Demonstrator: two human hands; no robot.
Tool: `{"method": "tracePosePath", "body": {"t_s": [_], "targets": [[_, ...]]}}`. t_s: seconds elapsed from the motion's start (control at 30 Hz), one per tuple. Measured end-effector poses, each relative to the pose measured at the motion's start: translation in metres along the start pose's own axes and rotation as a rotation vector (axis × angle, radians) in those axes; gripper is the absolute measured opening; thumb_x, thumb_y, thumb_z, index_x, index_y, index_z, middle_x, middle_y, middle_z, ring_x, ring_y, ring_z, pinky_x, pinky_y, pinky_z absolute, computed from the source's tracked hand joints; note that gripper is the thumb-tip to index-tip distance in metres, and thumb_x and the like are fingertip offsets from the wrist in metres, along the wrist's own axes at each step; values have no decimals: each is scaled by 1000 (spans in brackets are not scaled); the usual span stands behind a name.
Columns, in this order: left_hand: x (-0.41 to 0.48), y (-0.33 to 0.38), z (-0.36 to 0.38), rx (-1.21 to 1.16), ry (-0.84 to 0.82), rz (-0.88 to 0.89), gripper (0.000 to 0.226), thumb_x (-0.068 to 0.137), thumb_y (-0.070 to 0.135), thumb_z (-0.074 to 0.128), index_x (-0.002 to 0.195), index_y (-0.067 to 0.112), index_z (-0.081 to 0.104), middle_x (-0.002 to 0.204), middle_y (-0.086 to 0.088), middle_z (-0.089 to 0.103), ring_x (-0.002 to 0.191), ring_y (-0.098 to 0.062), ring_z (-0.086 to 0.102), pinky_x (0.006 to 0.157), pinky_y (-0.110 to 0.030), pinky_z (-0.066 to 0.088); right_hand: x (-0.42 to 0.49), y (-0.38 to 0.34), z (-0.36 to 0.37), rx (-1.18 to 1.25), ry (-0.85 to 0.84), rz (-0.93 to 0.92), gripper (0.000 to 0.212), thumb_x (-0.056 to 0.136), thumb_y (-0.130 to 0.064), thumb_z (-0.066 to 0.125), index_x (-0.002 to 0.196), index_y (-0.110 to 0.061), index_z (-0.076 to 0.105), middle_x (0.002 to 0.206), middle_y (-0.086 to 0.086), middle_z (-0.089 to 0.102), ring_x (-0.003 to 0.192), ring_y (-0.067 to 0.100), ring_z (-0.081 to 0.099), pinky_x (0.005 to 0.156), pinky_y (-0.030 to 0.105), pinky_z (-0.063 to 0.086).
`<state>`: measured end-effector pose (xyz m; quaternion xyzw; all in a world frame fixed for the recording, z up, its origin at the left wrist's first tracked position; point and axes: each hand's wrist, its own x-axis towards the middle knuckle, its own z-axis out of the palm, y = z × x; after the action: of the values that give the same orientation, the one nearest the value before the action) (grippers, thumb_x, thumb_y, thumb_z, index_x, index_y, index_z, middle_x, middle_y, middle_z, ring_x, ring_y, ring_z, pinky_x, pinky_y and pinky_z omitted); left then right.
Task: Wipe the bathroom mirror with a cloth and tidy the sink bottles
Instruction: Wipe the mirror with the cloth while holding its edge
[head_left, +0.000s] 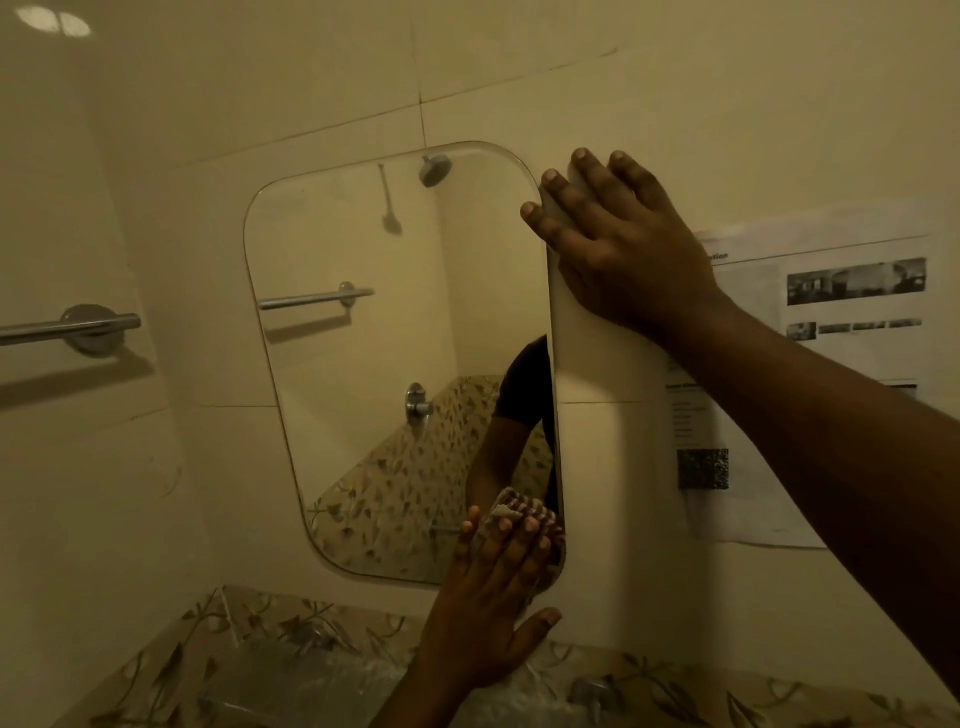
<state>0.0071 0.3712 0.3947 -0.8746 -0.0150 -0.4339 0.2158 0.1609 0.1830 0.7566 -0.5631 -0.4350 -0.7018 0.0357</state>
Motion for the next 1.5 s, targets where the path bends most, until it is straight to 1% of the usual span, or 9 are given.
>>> {"method": "tracePosePath", "body": {"t_s": [0.37, 0.53, 0.7, 0.8, 0.9, 1.0, 1.13, 1.27, 1.5], "targets": [[-31, -37, -2, 6, -52, -121, 86, 105, 64, 47, 171, 16, 20, 180, -8, 14, 167, -35, 8, 131, -66, -2, -2, -1, 2, 25, -16, -22, 47, 116, -25, 31, 160, -12, 41, 160, 26, 45, 150, 50, 38, 125, 60, 26], [-50, -53, -7, -22, -131, -296, 85, 107, 65, 39, 172, 16, 12, 181, -10, 7, 167, -36, 3, 131, -65, -7, -5, 0, 6, 54, -36, -27, 49, 117, -29, 29, 163, -12, 35, 162, 27, 41, 153, 51, 32, 126, 59, 20], [-62, -60, -7, -62, -156, -545, 88, 109, 67, 28, 171, 11, 0, 180, -16, -4, 167, -38, -5, 132, -60, -9, -4, -1, 4, 87, -9, -30, 48, 117, -29, 32, 162, -12, 37, 160, 28, 43, 151, 52, 35, 124, 59, 23], [-70, -73, -10, -150, -101, -730, 87, 108, 66, 23, 170, 14, -10, 180, -13, -12, 167, -35, -10, 133, -53, -10, -5, -1, 7, 82, -10, -31, 48, 117, -29, 32, 162, -11, 38, 160, 29, 43, 151, 52, 35, 124, 60, 23], [-71, -81, -10, -240, -42, -804, 85, 108, 68, 17, 169, 21, -19, 179, -6, -19, 166, -29, -17, 133, -46, -15, -6, -1, 8, 83, -1, -50, 48, 117, -28, 32, 162, -11, 38, 160, 29, 44, 150, 53, 36, 123, 59, 23], [-64, -83, -10, -360, 53, -943, 87, 104, 75, 11, 168, 23, -18, 176, 7, -29, 165, -18, -24, 131, -37, -20, -7, 0, 9, 79, -11, -54, 49, 117, -29, 32, 163, -12, 37, 160, 29, 44, 150, 53, 35, 123, 59, 22], [-43, -89, -14, -536, 215, -1157, 94, 93, 88, 4, 164, 30, -16, 170, 15, -34, 159, -3, -32, 131, -36, -19, -6, 0, 9, 91, -2, -45, 48, 117, -28, 35, 162, -11, 39, 158, 30, 45, 150, 53, 37, 123, 59, 25], [-20, -94, -23, -685, 318, -1368, 85, 98, 64, 19, 166, 24, -14, 177, 2, -19, 164, -13, -20, 134, -42, -13, -5, 0, 8, 105, -2, -45, 48, 117, -29, 36, 161, -11, 40, 158, 30, 46, 150, 52, 37, 123, 60, 25], [25, -112, -45, -755, 368, -1620, 77, 113, 53, 25, 170, 14, -9, 180, -4, -15, 166, -23, -17, 132, -50, -9, -4, 2, 4, 129, -17, -43, 48, 117, -27, 35, 161, -9, 41, 158, 30, 45, 150, 54, 36, 124, 61, 24]]}}
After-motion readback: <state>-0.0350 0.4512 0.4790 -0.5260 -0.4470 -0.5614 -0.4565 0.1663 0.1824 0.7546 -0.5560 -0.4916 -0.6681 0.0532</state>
